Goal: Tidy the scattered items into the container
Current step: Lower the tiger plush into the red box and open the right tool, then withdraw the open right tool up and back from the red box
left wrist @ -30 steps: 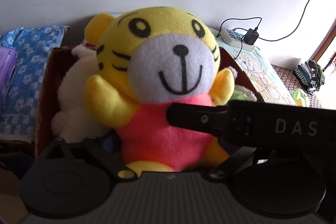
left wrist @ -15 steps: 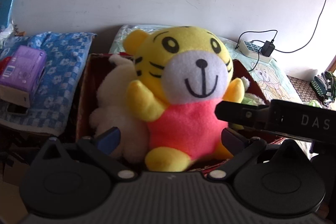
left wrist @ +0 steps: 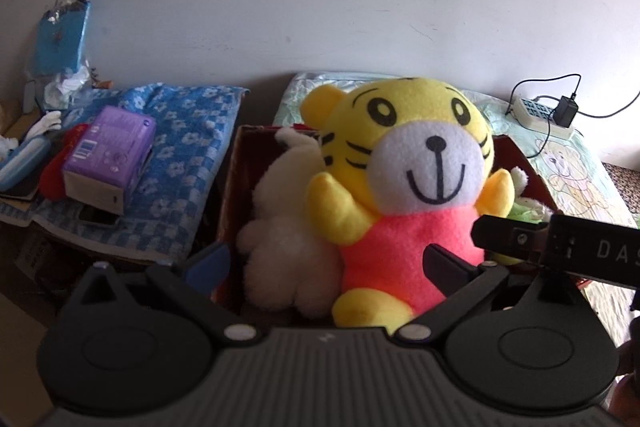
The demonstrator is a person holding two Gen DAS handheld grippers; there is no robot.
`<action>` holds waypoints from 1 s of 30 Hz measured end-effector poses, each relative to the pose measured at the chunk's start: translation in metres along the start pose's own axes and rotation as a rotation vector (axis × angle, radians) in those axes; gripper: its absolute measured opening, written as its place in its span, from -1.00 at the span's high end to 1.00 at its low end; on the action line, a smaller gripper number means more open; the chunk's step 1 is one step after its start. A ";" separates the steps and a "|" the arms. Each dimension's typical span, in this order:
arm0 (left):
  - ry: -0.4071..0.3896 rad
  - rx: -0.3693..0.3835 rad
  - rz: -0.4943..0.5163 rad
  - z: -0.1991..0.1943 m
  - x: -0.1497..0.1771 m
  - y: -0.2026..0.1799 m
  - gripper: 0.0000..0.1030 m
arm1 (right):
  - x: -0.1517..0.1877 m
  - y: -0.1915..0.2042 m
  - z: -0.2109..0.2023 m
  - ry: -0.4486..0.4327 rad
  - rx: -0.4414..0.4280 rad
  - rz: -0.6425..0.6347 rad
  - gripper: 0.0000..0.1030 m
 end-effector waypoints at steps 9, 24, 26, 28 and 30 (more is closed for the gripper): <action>-0.032 -0.099 -0.004 -0.007 -0.001 -0.006 -0.99 | 0.004 0.015 -0.026 -0.097 0.153 -0.154 -0.56; -0.019 -0.194 -0.057 -0.039 0.012 -0.015 -0.99 | 0.018 0.020 -0.050 -0.102 0.235 -0.260 -0.76; -0.012 -0.192 -0.075 -0.043 0.016 -0.018 -0.99 | 0.021 0.021 -0.055 -0.087 0.223 -0.279 -0.77; -0.003 -0.185 -0.089 -0.047 0.020 -0.022 -0.99 | 0.024 0.018 -0.060 -0.078 0.217 -0.291 -0.78; -0.003 -0.214 -0.080 -0.050 0.026 -0.032 -0.99 | 0.027 0.012 -0.065 -0.066 0.210 -0.295 -0.78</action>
Point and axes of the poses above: each gripper's, at about its wrist camera, not at the fingertips, and z roughly the way its jaws point, y to its left, x to its underside, the point moved 2 cm from there along z, roughly the way its jaws point, and after that the axes turned 1 degree about z, right-handed, at the moved point
